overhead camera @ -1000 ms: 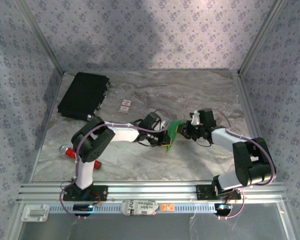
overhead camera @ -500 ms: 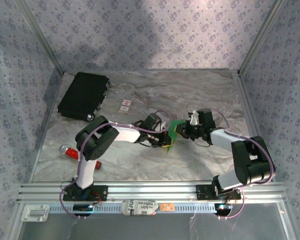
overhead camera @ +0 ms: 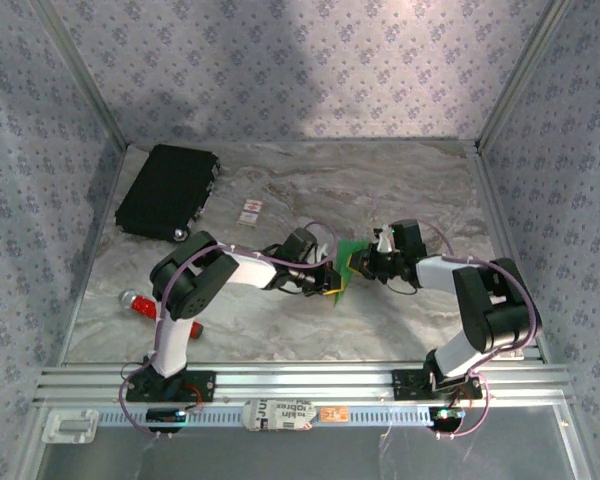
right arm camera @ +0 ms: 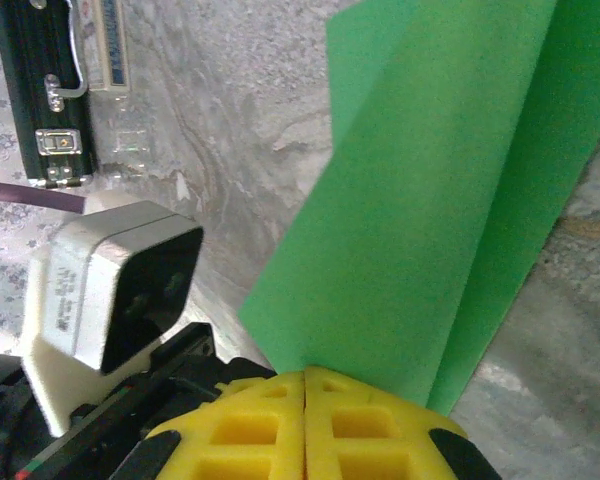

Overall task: Fold a paper plane with a square sheet of paper (pick it up from the middle)
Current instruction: Fold the wing for the fifth time at the center of the table.

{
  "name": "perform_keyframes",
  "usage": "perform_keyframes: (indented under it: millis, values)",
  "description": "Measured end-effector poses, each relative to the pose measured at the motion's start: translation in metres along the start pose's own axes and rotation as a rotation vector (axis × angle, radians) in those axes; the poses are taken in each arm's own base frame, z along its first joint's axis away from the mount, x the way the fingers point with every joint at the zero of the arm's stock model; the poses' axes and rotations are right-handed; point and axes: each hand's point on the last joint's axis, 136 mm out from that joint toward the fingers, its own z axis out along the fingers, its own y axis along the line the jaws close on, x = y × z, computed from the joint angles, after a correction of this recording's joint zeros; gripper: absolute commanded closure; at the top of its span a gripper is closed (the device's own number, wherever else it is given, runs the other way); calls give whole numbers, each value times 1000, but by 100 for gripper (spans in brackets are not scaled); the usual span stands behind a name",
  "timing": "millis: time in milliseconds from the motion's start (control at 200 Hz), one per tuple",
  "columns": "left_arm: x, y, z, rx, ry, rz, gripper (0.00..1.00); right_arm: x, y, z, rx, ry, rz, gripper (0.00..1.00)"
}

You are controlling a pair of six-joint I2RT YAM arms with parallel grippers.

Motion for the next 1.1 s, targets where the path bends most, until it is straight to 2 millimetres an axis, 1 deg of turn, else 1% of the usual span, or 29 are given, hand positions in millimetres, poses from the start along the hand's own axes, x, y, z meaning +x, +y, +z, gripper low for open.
perform_keyframes:
  millis: [120,330,385,570,630,695,819,889,929,994,1099]
  values:
    - [0,0,0,9,-3,-7,100,1,-5,4,5,11,10,92]
    - [0,0,-1,27,4,-20,100,0,-3,3,-1,3,1,93]
    - [-1,0,-1,31,3,-23,100,-1,-1,0,1,-6,-6,92]
    - [-1,1,-1,38,1,-34,100,-12,9,-19,-13,-66,-53,93]
    - [-1,0,-1,43,5,-36,100,-14,6,-23,3,-79,-51,93]
    - [-1,0,-1,44,5,-40,100,-16,-3,-29,31,-106,-34,92]
    - [-1,0,-1,45,5,-42,100,-24,-33,-48,79,-180,61,92]
    - [-1,0,-1,45,5,-42,100,-27,-43,-54,90,-200,97,92]
    - [-1,0,-1,45,5,-42,100,-27,-44,-54,89,-201,102,92]
    - [-1,0,-1,46,7,-43,100,-25,-40,-52,74,-190,91,92]
    - [-2,1,-2,53,13,-45,100,-14,-26,-42,46,-138,50,92]
